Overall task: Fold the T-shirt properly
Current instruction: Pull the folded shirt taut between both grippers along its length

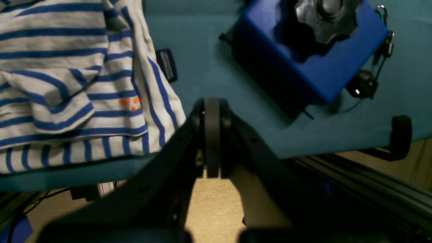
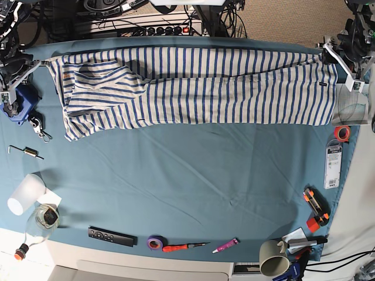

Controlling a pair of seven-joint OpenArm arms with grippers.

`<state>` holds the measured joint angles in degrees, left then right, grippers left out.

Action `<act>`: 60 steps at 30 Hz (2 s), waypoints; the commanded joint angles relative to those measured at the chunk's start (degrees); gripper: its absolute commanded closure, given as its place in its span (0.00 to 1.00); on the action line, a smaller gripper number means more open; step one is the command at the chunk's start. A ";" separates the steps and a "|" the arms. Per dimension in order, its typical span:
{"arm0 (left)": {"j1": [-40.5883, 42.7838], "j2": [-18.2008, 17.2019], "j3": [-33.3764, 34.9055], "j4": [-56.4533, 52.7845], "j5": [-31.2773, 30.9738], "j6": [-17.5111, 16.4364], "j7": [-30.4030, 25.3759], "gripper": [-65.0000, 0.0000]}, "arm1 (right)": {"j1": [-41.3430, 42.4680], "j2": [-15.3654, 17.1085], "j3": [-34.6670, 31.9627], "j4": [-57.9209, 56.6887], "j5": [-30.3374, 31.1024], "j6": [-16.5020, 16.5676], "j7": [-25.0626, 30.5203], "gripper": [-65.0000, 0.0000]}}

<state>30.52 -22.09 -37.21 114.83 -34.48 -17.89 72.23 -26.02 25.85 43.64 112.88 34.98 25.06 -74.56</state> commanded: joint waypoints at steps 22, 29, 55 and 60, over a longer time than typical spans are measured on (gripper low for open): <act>-7.21 -0.94 -0.48 1.81 -6.47 1.31 -4.74 0.42 | 0.15 1.29 0.66 0.74 0.11 -0.48 1.27 0.99; -8.76 -0.92 -0.46 -4.52 -6.49 1.31 -4.33 0.42 | 0.15 1.31 0.66 0.74 0.13 -0.48 1.51 0.99; -8.76 1.29 -0.39 -10.88 -8.04 0.04 -5.18 0.73 | 0.48 1.31 0.66 0.74 0.15 -0.52 2.80 0.99; -8.79 1.29 -0.39 -10.88 -8.02 0.02 -5.18 1.00 | 0.48 1.31 0.66 0.74 0.15 -0.52 2.82 0.99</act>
<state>21.87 -19.84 -37.21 103.15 -42.09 -17.85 67.79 -25.69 25.74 43.62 112.84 35.16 24.84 -73.03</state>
